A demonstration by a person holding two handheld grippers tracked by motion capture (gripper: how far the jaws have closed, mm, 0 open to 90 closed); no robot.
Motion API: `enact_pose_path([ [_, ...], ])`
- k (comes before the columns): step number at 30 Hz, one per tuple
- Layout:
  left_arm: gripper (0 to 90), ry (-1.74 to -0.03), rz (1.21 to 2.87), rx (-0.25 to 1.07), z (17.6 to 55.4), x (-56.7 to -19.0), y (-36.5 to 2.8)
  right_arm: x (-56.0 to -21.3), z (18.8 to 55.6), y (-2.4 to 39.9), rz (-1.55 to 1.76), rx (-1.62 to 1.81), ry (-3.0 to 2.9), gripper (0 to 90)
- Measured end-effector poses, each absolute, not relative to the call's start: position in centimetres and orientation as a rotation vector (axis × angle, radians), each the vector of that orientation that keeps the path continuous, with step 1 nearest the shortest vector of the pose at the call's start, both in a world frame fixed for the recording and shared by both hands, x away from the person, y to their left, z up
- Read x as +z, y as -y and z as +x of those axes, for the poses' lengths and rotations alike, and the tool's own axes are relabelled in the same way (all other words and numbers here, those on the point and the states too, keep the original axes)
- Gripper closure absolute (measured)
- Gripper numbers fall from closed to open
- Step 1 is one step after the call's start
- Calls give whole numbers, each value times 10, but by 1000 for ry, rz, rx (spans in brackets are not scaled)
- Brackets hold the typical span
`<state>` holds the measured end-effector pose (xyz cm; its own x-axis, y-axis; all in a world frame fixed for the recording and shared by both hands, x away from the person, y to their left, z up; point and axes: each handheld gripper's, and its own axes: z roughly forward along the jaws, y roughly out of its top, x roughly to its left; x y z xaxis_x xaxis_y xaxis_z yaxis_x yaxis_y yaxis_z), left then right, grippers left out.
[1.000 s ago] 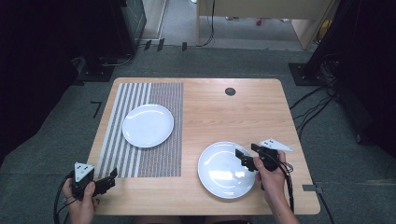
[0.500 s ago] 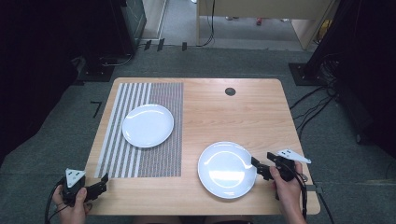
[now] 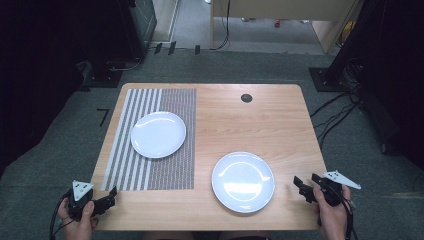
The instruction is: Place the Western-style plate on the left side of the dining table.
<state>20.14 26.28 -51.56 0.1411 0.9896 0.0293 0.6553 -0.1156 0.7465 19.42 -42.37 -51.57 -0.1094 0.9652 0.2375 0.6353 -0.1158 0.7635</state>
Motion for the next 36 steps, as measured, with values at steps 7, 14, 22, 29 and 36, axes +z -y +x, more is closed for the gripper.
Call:
enact_pose_path([
  [7,135,-1567,1858,737,202,-518,-261,-523,183,441,1824,1043,-1712,223],
  [14,134,-1568,1837,701,202,-519,-264,-525,173,441,1770,925,-1722,224],
  [22,133,-1568,1835,702,203,-519,-263,-529,169,432,1707,833,-1726,181],
  [29,133,-1560,1835,702,203,-520,-263,-531,166,428,1718,833,-1689,125],
  [36,133,-1556,1834,701,204,-520,-263,-532,165,427,1716,831,-1684,99],
])
